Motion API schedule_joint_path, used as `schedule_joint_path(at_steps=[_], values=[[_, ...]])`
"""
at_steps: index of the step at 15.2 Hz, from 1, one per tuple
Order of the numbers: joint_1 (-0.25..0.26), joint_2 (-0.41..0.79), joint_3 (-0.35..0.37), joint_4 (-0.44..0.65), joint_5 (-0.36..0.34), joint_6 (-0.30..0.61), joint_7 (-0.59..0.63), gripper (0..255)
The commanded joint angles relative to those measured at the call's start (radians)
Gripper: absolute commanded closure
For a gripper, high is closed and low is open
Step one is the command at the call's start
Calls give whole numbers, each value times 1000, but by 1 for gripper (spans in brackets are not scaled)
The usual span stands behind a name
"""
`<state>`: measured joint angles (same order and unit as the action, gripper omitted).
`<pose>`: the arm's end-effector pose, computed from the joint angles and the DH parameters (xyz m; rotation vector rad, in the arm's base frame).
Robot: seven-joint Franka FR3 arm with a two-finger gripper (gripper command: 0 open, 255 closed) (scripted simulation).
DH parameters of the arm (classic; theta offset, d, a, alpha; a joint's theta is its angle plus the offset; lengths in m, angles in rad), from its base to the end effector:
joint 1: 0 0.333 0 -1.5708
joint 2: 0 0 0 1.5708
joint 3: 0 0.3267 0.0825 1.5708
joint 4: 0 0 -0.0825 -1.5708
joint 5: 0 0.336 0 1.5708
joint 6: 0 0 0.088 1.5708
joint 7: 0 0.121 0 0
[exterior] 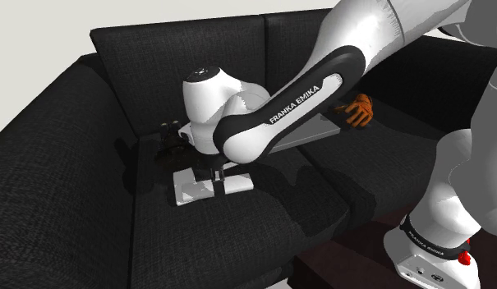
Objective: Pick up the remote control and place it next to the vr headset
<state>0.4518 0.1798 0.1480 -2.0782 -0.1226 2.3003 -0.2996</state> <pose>0.4532 0.3024 0.3742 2.7213 1.4448 0.0842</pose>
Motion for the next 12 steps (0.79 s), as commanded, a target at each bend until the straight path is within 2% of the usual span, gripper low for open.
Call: schedule_joint_path(at_steps=[1,5,12], values=[[0,0,0,0,0,0,0,0],[1,-69,7,46,22,-114,-14,0],[1,-69,7,46,22,-114,-14,0]])
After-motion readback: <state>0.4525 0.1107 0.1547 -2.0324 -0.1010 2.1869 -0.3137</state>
